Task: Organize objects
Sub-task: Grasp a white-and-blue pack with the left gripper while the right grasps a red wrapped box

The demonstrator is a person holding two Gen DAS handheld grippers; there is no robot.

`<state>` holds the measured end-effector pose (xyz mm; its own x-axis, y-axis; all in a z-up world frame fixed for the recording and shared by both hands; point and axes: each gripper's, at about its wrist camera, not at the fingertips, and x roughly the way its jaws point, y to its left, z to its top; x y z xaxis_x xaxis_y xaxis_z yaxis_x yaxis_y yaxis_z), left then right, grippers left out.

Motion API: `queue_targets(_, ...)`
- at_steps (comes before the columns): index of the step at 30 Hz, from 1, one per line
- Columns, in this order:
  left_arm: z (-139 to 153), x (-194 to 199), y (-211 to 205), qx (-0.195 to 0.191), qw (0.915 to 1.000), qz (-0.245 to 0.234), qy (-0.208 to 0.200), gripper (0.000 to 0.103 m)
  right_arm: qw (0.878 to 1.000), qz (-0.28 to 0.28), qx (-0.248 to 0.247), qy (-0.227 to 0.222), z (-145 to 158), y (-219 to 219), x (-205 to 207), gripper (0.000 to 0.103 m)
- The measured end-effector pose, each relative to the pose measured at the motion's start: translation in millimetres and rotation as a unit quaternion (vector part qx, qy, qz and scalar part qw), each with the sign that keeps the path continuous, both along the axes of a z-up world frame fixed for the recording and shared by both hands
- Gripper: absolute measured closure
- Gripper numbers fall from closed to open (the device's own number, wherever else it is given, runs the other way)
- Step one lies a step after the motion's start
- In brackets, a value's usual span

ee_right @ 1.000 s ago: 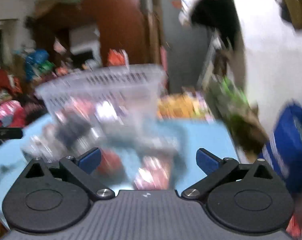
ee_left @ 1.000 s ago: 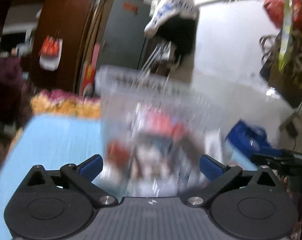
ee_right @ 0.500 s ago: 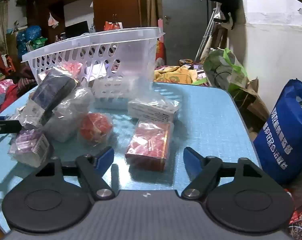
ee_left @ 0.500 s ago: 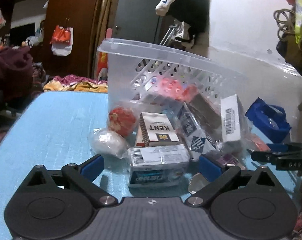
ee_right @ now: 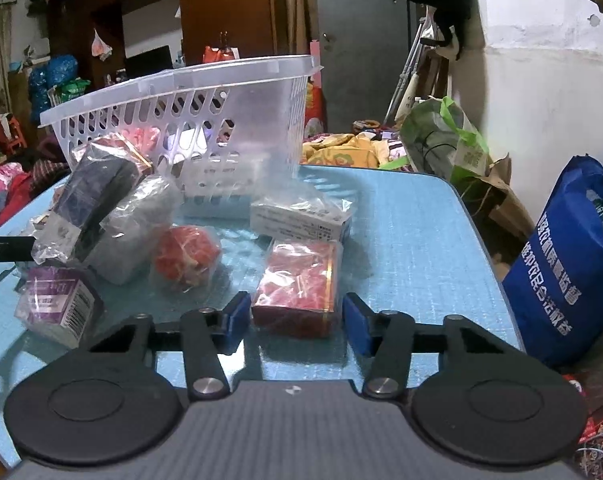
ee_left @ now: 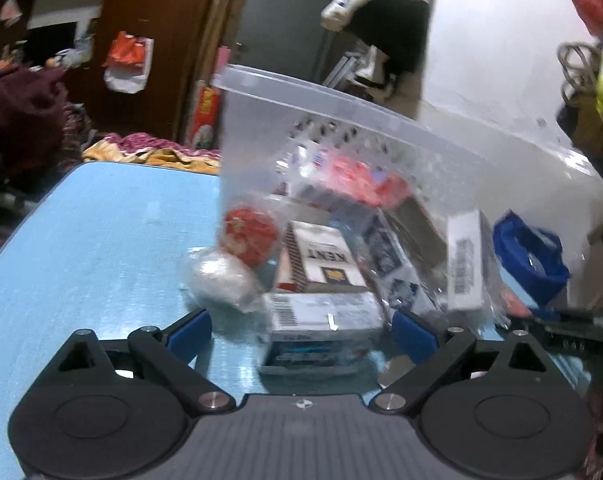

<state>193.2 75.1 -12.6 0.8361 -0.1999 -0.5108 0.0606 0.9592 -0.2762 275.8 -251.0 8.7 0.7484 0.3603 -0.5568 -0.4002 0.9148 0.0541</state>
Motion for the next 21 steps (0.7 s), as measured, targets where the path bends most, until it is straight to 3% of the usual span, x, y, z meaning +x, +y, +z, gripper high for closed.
queue_targets(7, 2.4, 4.3, -19.5, 0.062, 0.998, -0.007, 0.014, 0.006, 1.0, 0.006, 0.003, -0.002, 0.5, -1.4, 0.9, 0.053)
queue_targets(9, 2.1, 3.6, -15.9, 0.05, 0.9986, -0.015, 0.013, 0.011, 1.0, 0.01, 0.004, -0.009, 0.6, -1.6, -1.0, 0.053)
queue_targets(12, 1.2, 0.0, -6.8, 0.024, 0.9995, -0.02, 0.003, 0.032, 1.0, 0.015, 0.015, -0.022, 1.7, -4.0, -4.9, 0.053)
queue_targets(21, 4.8, -14.8, -3.5, 0.001, 0.998, -0.026, -0.058, 0.032, 0.994, 0.037, 0.088, -0.06, 4.1, -23.0, -15.4, 0.054)
